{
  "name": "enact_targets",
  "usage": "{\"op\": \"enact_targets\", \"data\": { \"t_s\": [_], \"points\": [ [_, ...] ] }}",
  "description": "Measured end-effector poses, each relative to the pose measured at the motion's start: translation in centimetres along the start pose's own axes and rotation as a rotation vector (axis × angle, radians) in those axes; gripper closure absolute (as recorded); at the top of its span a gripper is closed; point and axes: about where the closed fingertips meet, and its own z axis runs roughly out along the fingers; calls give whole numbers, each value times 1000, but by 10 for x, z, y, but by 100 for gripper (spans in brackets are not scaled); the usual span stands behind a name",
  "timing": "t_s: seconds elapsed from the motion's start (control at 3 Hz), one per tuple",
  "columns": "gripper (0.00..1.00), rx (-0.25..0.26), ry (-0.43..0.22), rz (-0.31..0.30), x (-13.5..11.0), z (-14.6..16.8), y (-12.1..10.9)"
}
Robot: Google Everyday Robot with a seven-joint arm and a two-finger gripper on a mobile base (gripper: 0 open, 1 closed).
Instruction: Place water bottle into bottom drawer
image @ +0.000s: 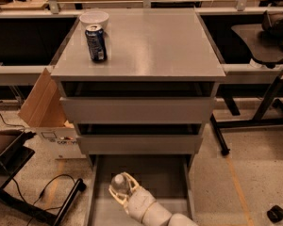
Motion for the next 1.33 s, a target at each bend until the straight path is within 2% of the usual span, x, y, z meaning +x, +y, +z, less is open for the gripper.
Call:
{"op": "enact_targets", "data": {
  "t_s": [0.33,0.67,1.0,1.33],
  "points": [
    [100,-9,10,-81,48,46,-19],
    [100,-50,28,-152,95,89,-34],
    [100,-89,67,-167,140,124,-51],
    [100,-130,101,-118,177,148,-55]
  ]
}}
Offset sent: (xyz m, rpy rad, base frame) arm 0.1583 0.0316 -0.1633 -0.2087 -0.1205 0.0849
